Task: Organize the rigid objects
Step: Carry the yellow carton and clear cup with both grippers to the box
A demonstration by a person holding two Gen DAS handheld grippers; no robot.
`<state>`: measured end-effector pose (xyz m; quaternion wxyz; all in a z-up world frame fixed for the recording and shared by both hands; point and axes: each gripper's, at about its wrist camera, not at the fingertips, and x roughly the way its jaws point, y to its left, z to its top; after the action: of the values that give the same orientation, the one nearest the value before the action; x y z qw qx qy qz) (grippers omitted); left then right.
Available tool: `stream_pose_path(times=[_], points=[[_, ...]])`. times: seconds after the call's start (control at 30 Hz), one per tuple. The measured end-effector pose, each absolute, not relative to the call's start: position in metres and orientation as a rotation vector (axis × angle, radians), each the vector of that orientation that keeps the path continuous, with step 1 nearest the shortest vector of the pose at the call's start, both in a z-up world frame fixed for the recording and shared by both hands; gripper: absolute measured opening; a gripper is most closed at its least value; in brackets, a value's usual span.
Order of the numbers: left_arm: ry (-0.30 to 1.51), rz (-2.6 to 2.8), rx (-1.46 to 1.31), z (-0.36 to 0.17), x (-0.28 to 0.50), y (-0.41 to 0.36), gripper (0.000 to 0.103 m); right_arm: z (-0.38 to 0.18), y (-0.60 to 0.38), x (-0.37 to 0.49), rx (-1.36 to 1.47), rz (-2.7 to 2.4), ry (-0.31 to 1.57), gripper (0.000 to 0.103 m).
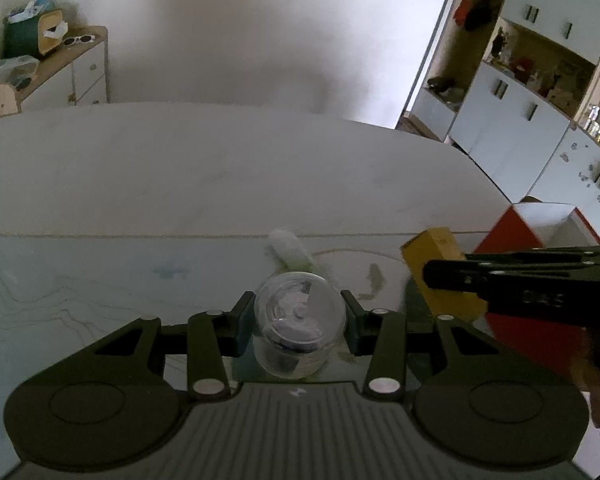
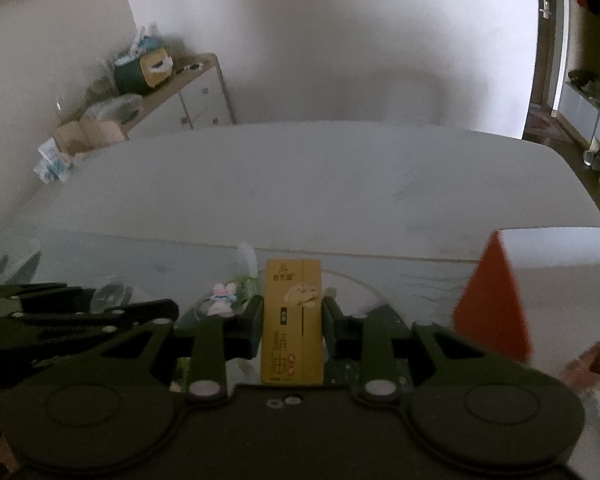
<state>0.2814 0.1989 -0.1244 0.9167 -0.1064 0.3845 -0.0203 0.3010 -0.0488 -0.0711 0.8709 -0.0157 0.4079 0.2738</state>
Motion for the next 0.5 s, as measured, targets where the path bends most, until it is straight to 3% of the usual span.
stream_pose_path(times=[0.5], points=[[0.758,-0.115,-0.184,-0.065,0.262,0.142,0.043,-0.021,-0.120,0.266,0.006,0.580,0.812,0.029]])
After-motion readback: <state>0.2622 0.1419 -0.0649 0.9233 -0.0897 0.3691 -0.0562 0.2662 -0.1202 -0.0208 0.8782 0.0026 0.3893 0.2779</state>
